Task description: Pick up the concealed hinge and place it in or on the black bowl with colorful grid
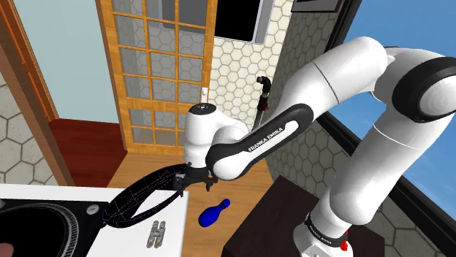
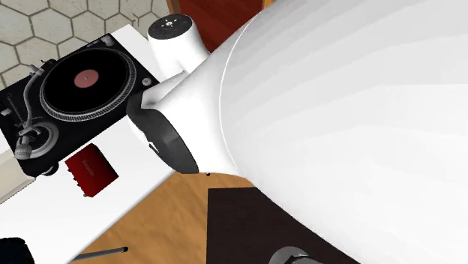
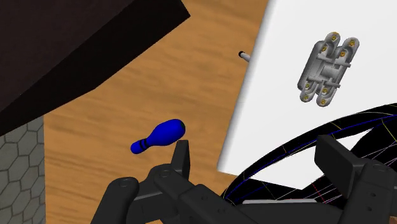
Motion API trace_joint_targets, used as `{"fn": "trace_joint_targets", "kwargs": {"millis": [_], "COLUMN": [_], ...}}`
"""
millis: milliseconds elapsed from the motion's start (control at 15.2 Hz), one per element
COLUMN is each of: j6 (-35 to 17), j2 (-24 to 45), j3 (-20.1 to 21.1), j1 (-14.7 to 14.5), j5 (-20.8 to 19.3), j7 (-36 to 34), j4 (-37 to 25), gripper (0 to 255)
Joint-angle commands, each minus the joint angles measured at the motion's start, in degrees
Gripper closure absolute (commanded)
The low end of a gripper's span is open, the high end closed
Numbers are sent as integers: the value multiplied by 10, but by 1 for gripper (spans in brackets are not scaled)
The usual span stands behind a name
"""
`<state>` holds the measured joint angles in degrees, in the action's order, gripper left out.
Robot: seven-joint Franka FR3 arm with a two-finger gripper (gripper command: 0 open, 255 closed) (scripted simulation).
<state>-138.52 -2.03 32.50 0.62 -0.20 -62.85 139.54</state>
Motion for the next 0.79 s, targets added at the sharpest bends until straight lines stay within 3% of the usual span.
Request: {"fn": "trace_joint_targets", "kwargs": {"millis": [0, 396, 726], "j6": [-20, -54, -63], "j2": [50, 208, 326], "j3": [7, -25, -68], "j1": [-2, -55, -117], "j5": [-37, -153, -202], "j7": [-52, -196, -272], "j4": [-19, -111, -207], "gripper": [0, 0, 0]}}
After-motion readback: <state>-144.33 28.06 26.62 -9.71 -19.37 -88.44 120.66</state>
